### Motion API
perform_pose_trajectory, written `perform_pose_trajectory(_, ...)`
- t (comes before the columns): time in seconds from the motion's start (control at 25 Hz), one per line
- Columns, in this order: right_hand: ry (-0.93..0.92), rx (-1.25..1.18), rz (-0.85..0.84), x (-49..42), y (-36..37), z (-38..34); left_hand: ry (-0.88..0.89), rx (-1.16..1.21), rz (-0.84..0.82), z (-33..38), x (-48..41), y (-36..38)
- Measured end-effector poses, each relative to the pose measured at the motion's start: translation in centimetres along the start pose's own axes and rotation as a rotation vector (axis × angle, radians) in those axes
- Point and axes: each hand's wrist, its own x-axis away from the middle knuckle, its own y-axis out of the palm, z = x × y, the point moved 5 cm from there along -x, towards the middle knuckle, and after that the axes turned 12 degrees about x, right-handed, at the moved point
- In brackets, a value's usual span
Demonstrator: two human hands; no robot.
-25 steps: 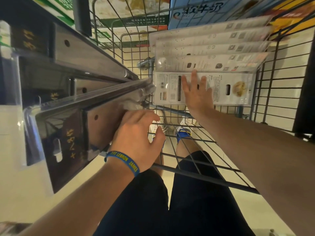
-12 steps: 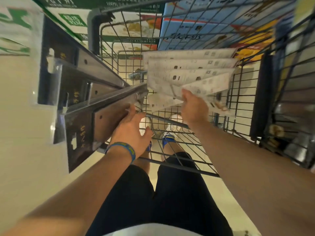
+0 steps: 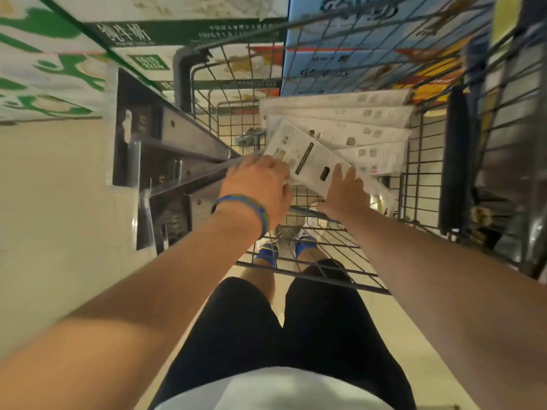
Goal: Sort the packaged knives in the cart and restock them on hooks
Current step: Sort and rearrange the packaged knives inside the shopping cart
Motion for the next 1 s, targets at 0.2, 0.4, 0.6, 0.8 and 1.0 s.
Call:
perform_pose_trajectory(0.2,-0.013,0.086,0.043,-4.2,2.0,-0.9,-0.169,-0.632,-0.214,-2.8,-2.3,0.7)
perform_pose_trajectory(0.4,0.097,-0.116,0.111,-1.6,-0.2,1.6,-0.237,-0.952,-0.305,-4.5,-0.9,0.3)
perform_pose_trajectory(0.6,0.121,-0.409,0.136,5.8,-4.4,3.6,-0.218,-1.027,-0.331,-3.2,0.4,-0.7)
perform_pose_trajectory(0.8,-0.037,-1.016,0.357,13.7,-10.8,4.0,-0.297,-1.093,-0.281,-3.2,1.8,-4.7)
perform_pose_trajectory(1.0,-0.090,-1.479,0.347,18.6,-15.8,5.1,-0.190,-1.075,-0.274,-1.8,2.2,-7.6)
